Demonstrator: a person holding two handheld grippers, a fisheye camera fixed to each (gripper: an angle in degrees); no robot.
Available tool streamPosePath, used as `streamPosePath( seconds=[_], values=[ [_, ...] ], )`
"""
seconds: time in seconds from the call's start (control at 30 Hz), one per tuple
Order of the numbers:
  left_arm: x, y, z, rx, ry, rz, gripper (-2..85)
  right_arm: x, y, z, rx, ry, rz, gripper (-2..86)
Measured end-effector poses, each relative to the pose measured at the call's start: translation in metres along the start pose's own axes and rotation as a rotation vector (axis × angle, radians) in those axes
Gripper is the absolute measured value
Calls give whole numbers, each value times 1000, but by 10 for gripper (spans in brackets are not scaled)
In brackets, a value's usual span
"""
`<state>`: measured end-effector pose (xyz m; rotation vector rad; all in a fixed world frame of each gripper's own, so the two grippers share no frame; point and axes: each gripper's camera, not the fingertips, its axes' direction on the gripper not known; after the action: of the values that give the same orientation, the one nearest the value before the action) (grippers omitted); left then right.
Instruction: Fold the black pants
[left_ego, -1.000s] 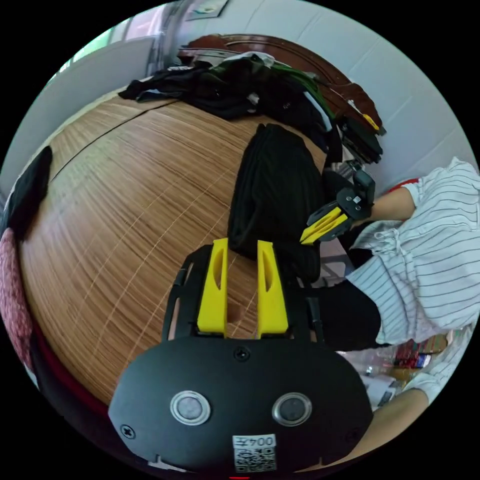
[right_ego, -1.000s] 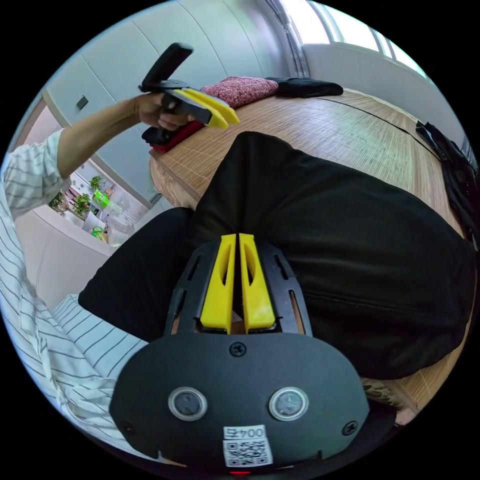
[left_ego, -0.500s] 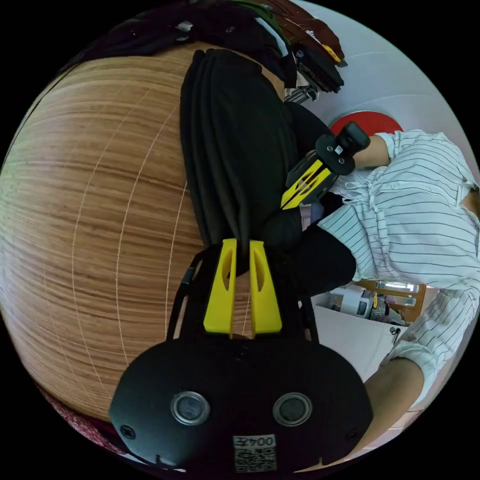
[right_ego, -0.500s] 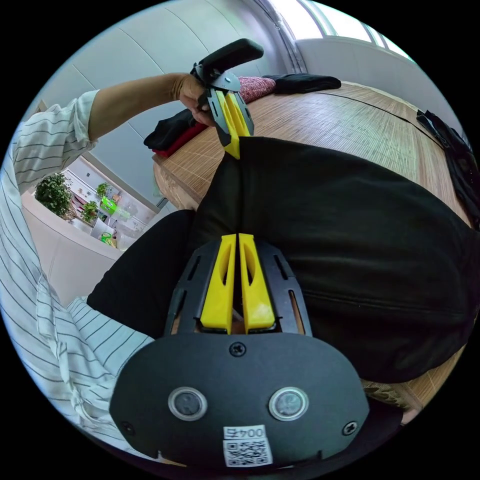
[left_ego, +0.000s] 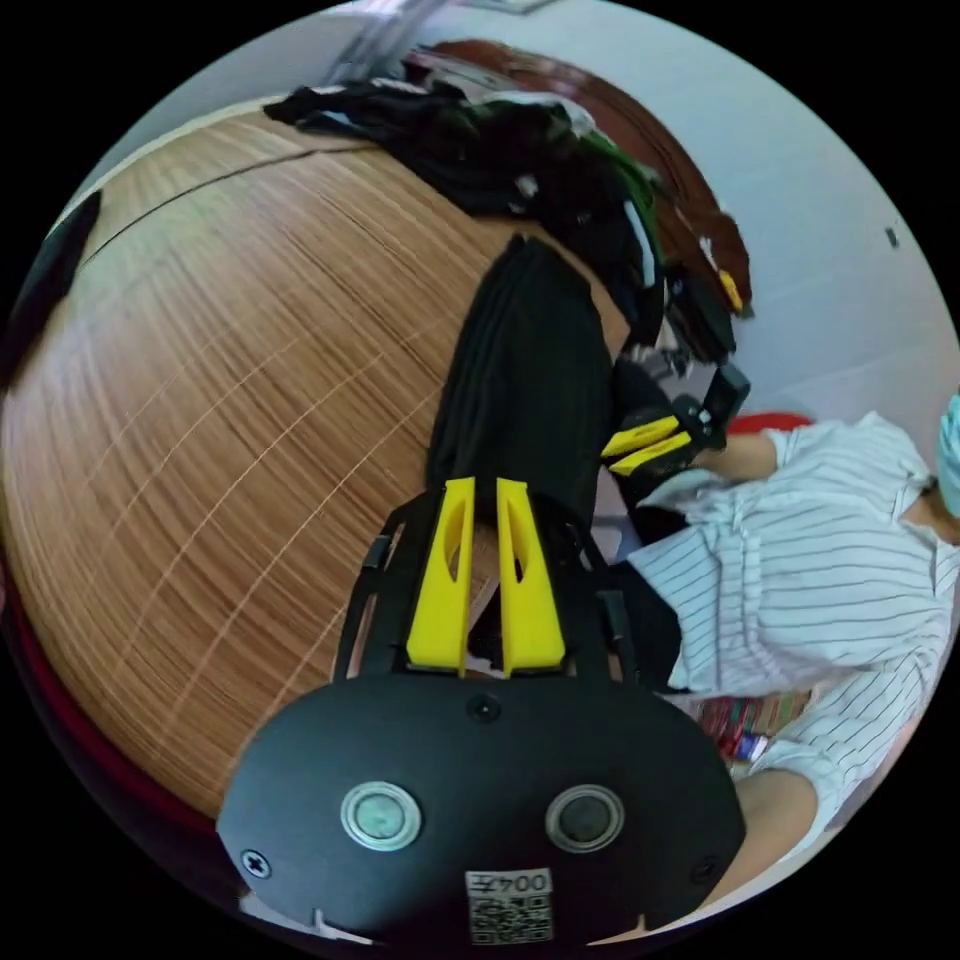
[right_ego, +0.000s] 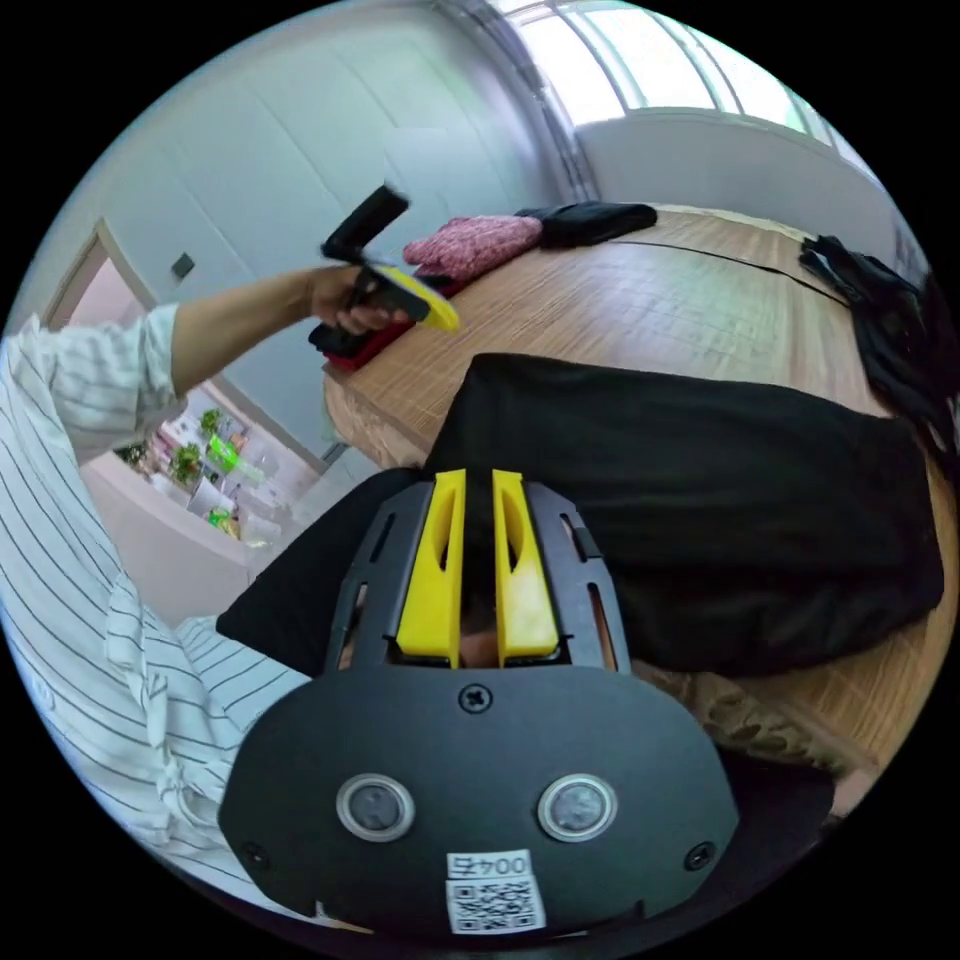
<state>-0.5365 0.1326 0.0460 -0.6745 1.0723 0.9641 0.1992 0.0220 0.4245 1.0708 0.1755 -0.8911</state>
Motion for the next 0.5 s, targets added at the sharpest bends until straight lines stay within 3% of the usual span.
streamPosePath(
  seconds=[0.07,0.17,0.27,0.33,0.4,0.5],
  values=[
    [17,7,-42,201,29,-81,14,23,16,-23,50,74,97,52],
    [47,-10,-35,357,70,-172,8,62,30,-53,141,182,243,50],
    [36,-41,23,265,-47,-364,9,114,34,-69,142,281,410,34],
    [17,-48,37,247,-92,-433,11,139,36,-67,51,226,437,14],
    [-3,-39,2,368,20,-562,15,149,36,-88,75,173,479,13],
    [16,-27,-80,520,-23,-558,37,151,52,-122,199,3,513,34]
  ],
)
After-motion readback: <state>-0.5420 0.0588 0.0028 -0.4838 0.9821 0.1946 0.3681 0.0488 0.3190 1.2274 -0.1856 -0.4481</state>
